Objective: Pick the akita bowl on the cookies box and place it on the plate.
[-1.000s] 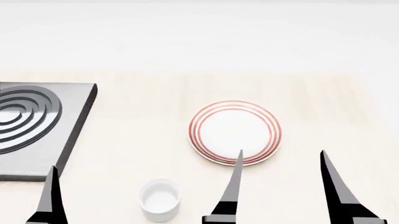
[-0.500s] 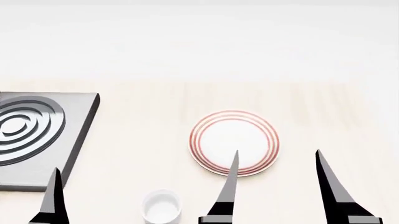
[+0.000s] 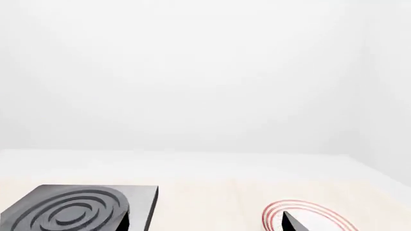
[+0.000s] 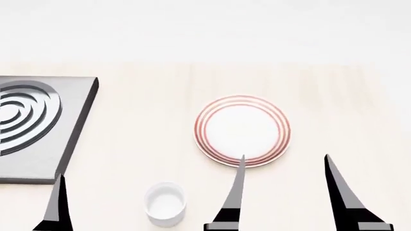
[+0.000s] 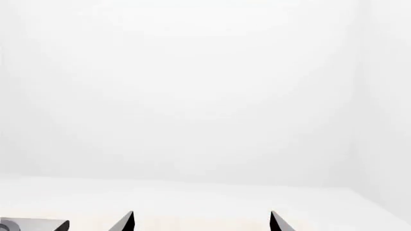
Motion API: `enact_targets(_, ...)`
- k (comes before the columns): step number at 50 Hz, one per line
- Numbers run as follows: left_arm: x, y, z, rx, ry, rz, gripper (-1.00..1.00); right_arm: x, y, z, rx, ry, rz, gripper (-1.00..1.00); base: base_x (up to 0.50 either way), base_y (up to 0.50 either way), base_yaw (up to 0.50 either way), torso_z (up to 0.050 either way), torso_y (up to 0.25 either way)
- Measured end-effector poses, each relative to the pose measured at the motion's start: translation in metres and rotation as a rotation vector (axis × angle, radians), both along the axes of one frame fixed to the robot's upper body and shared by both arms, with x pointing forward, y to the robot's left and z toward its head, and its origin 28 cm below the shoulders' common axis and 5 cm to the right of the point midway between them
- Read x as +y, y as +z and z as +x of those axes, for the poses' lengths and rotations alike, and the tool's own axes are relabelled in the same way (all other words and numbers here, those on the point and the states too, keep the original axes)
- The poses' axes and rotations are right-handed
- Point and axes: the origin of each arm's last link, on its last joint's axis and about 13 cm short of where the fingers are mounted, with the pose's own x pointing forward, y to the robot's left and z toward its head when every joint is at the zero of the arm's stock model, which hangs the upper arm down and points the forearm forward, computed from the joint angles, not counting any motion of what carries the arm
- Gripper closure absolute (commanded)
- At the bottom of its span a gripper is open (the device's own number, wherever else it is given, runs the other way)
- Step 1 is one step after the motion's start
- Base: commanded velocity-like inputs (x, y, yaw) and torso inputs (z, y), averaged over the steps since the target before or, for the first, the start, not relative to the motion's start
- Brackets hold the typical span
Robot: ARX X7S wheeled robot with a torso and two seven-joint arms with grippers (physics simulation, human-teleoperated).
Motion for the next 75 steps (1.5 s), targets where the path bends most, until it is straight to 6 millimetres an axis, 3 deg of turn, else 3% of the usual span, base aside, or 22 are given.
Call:
enact_targets(40,-0.001,-0.002,-0.001,0.009,-0.017,0.003,-1.00,0.000,0.000,0.000,0.001,0.002,0.005,-1.00,0.00,0.00,0.00,0.039,-0.200)
enact_targets(47,0.000,-0.002,-0.001,0.009,-0.028,-0.009,-1.00,0.000,0.000,-0.001,0.003,0.004,0.005,-1.00,0.00,0.00,0.00,0.000,0.000)
enact_targets(75,0.000,-0.003,0.001,0.015,-0.042,-0.028,-1.00,-0.014,0.006,-0.037,0.125,0.177,0.073,-1.00,0.00,0.00,0.00,0.000,0.000)
